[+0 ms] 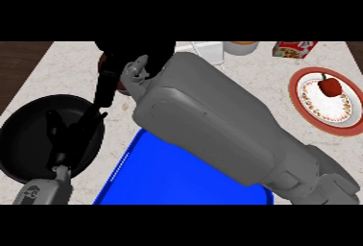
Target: Pick the cupcake from the tray and place it in the tiered shelf
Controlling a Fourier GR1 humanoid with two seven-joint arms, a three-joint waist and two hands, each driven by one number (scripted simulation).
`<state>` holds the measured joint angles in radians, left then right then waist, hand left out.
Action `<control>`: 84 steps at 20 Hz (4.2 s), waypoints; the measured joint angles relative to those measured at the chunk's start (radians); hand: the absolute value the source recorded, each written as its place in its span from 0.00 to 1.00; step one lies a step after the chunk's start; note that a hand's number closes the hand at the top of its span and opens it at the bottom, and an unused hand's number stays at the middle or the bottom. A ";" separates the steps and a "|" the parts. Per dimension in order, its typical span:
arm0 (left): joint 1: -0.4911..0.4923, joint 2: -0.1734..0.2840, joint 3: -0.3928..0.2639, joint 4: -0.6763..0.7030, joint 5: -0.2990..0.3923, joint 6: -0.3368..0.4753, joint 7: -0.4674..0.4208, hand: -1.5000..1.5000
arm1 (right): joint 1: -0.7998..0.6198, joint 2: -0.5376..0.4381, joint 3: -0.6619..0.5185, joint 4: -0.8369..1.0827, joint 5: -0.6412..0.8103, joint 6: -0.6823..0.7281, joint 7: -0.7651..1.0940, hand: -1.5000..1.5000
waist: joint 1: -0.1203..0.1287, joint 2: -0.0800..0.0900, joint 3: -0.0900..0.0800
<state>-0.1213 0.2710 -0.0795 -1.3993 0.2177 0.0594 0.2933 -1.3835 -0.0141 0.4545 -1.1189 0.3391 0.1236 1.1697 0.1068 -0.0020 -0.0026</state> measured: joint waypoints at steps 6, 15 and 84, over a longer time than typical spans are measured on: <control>0.003 0.002 0.006 -0.010 0.002 0.002 0.004 0.50 | -0.251 -0.008 -0.110 0.260 -0.001 0.013 -0.018 1.00 | -0.004 0.011 0.001; 0.001 -0.004 -0.002 -0.030 -0.012 0.012 -0.003 0.50 | -0.480 -0.072 -0.201 0.608 0.030 0.015 -0.091 1.00 | 0.004 0.033 0.001; -0.012 -0.025 -0.007 -0.038 -0.029 0.016 0.011 0.50 | -0.549 -0.284 -0.335 1.051 0.059 -0.592 -0.326 0.00 | 0.015 0.050 0.005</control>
<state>-0.1329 0.2464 -0.0869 -1.4377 0.1886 0.0749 0.3047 -1.9326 -0.2979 0.1194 -0.0674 0.3980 -0.4681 0.8434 0.1218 0.0483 0.0020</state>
